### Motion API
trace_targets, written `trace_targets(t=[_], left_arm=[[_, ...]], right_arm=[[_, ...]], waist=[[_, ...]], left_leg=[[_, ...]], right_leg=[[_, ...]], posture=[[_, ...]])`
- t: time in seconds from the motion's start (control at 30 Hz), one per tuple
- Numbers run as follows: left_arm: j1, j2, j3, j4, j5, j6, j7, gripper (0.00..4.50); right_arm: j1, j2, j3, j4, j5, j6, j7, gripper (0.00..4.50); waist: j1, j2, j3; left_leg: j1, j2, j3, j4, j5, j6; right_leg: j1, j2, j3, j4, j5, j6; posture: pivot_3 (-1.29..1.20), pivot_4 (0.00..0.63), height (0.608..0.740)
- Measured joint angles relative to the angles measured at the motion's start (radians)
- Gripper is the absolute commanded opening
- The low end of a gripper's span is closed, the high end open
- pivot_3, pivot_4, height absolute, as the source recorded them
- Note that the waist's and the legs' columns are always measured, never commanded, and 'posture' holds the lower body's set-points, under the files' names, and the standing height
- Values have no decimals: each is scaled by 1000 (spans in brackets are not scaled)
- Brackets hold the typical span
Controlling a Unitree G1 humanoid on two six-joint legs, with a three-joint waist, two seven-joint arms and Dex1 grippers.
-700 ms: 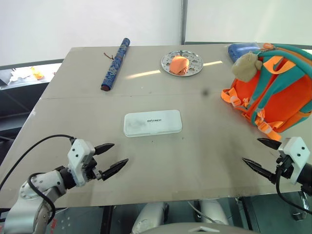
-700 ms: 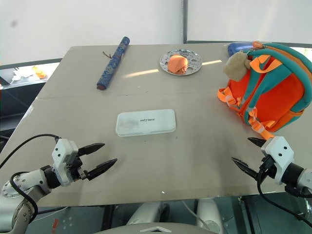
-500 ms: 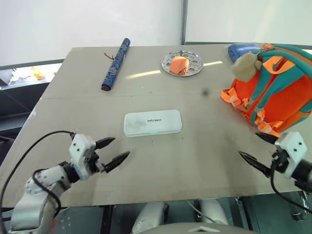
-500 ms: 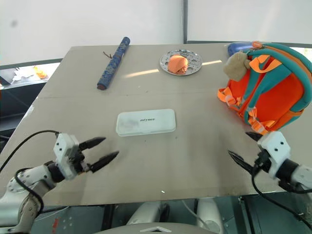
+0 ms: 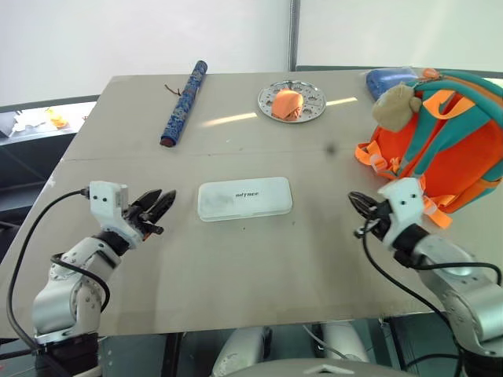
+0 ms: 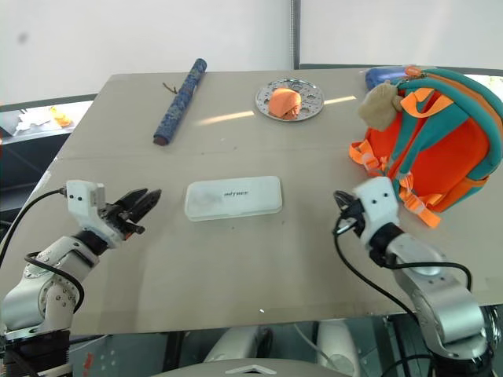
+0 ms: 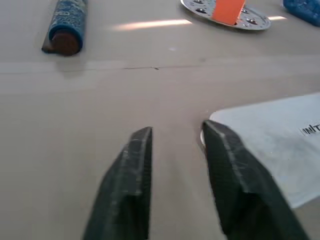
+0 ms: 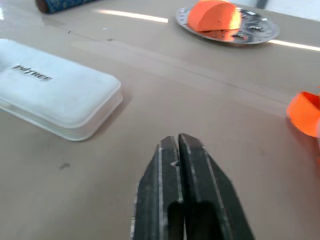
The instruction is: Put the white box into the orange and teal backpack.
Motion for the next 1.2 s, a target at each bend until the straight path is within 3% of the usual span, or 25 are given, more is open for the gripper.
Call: trace_targets(t=[0.07,0.4,0.73,1.03,1.2], left_arm=[[-23,14,-10,15,2,39,21,92],[-198,158,-163,119,38,312,-8,92],[-266,202,-338,115,104,328,-109,92],[-197,117,-394,-131,98,430,-91,92],[-198,72,-412,-139,101,429,-77,92]], right_arm=[[-48,3,49,56,-27,1,3,0],[-315,35,215,358,-145,-5,57,0],[-474,111,341,622,-238,-81,153,0],[-191,-95,200,250,-176,48,256,0],[-91,-124,152,157,-170,76,249,0]], waist=[[1,0,0],[-9,0,1],[-30,1,1],[-12,1,0],[-11,1,-1]], left_leg=[[0,0,-1,0,0,0],[-1,-1,-1,0,0,-1],[-5,-1,0,-2,0,-1],[-16,-2,-3,1,-1,-1],[-14,-1,-1,2,0,-2]], right_leg=[[0,0,-1,0,0,0],[-1,1,-1,1,0,0],[-8,-1,-2,1,0,-1],[-15,-2,-4,1,1,0],[-13,-2,-4,3,1,-1]], posture=[[0,150,731],[0,150,731],[0,150,731],[0,150,731],[0,150,731]])
